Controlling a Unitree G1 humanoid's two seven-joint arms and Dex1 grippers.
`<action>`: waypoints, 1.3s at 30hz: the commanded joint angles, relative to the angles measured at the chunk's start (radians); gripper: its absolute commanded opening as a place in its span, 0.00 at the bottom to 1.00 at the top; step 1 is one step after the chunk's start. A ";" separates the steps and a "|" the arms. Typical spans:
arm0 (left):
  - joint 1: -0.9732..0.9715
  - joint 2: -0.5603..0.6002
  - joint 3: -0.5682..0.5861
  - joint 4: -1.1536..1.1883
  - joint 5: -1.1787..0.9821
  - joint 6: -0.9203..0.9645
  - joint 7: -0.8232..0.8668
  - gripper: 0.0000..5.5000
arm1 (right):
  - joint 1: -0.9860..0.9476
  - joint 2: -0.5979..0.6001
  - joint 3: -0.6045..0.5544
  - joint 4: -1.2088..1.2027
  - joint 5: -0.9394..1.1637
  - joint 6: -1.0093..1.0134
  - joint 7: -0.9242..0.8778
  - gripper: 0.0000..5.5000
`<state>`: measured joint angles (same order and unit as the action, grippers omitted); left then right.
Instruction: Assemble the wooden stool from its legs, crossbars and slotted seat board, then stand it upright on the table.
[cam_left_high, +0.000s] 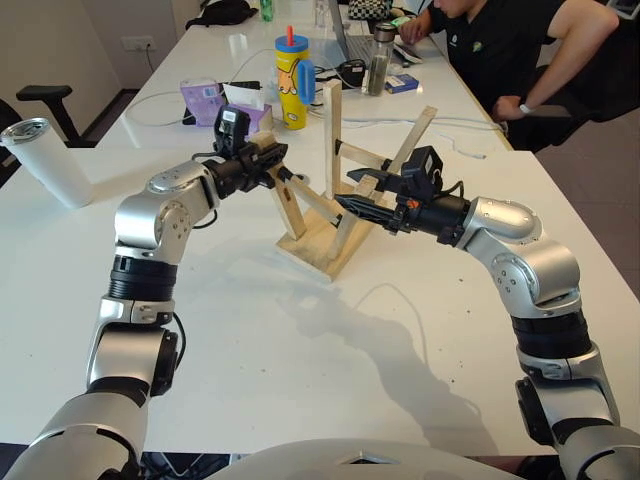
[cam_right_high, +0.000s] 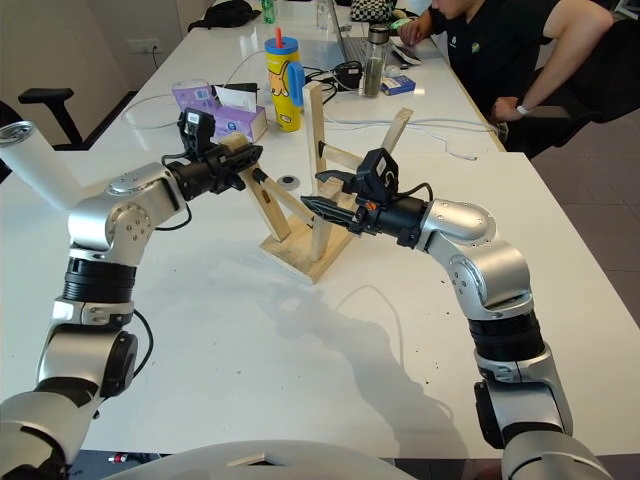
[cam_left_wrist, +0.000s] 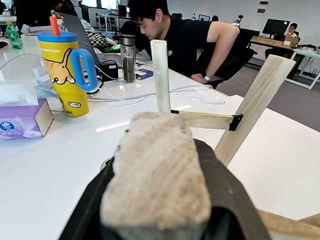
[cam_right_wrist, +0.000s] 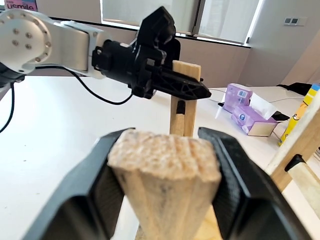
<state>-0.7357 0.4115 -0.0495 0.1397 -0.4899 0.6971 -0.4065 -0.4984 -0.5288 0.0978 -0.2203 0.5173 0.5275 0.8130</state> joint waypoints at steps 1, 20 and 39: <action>0.084 0.023 -0.045 -0.008 0.087 0.050 0.018 0.19 | 0.039 -0.017 0.063 0.025 -0.009 0.034 0.076 0.38; 0.173 0.039 -0.162 0.074 0.291 -0.141 0.023 0.44 | 0.030 -0.001 0.048 0.025 0.015 0.050 0.058 0.38; 0.352 0.079 -0.392 -0.052 0.452 -0.185 -0.170 0.88 | 0.026 0.014 0.022 0.015 0.033 0.074 0.046 0.38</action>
<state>-0.6093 0.4888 -0.2182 0.0330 -0.0416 0.3883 -0.3566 -0.5106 -0.5310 0.0847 -0.2020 0.5222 0.5478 0.8259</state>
